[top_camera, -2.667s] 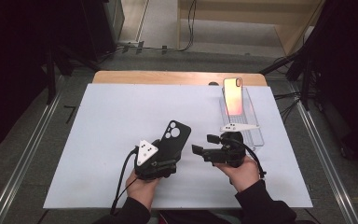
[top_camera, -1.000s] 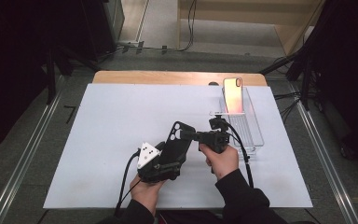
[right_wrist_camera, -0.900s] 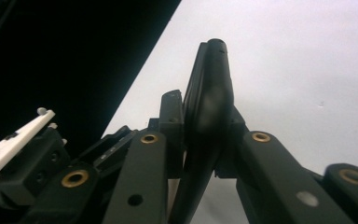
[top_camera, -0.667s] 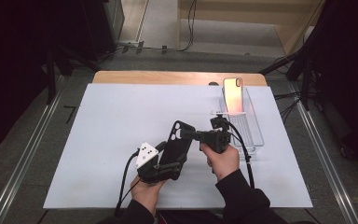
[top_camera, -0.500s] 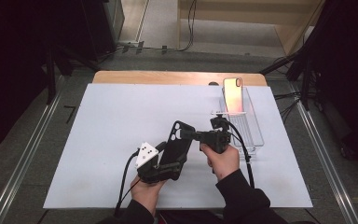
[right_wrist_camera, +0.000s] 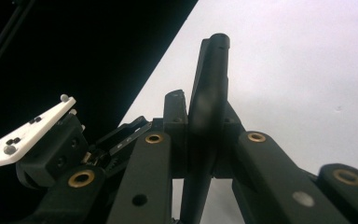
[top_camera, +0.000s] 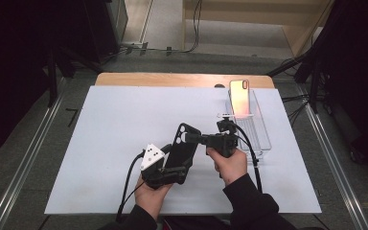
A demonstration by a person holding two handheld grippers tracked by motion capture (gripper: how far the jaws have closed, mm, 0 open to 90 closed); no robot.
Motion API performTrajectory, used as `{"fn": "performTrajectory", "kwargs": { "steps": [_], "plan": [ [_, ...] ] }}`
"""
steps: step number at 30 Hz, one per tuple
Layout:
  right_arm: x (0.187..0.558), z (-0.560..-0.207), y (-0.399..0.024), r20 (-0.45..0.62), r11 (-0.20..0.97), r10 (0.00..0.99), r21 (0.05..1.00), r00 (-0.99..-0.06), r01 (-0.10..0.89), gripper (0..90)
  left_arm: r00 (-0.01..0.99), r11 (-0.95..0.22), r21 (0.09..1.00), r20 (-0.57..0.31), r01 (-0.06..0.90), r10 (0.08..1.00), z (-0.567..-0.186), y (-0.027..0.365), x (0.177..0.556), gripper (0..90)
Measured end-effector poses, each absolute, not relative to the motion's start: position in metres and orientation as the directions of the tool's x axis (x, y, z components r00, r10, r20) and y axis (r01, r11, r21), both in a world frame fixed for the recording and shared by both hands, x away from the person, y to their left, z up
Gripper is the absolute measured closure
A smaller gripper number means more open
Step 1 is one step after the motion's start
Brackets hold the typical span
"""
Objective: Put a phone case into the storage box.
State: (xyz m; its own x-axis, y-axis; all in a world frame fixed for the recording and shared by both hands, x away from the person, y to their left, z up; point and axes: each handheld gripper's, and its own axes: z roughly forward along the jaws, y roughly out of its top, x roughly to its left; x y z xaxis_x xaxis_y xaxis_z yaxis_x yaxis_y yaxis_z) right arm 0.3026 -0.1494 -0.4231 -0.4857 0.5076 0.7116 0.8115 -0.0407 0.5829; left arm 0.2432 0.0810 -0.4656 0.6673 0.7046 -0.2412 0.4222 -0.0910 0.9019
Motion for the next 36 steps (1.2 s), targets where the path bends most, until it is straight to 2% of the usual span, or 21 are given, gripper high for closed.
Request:
{"fn": "performTrajectory", "kwargs": {
  "steps": [4, 7, 12, 22, 36],
  "plan": [
    [0.301, -0.421, -0.149, 0.681, -0.022, 0.537, 0.601, -0.498, 0.799, 78.3, 0.673, -0.147, 0.897, -0.196, 0.416, 0.713, -0.462, 0.079, 0.242, 13.3],
    [0.302, -0.420, -0.151, 0.678, -0.026, 0.539, 0.608, -0.501, 0.794, 78.3, 0.681, -0.158, 0.893, -0.198, 0.422, 0.705, -0.460, 0.078, 0.242, 13.4],
    [0.301, -0.417, -0.154, 0.641, -0.011, 0.572, 0.630, -0.512, 0.776, 78.3, 0.688, -0.170, 0.878, -0.216, 0.447, 0.693, -0.457, 0.081, 0.244, 13.5],
    [0.295, -0.409, -0.155, 0.523, 0.076, 0.613, 0.707, -0.592, 0.703, 78.2, 0.734, -0.241, 0.826, -0.273, 0.510, 0.622, -0.451, 0.089, 0.258, 14.5],
    [0.285, -0.404, -0.157, 0.393, 0.200, 0.593, 0.774, -0.702, 0.601, 78.1, 0.775, -0.316, 0.779, -0.316, 0.542, 0.548, -0.435, 0.102, 0.271, 14.5]
  ]
}}
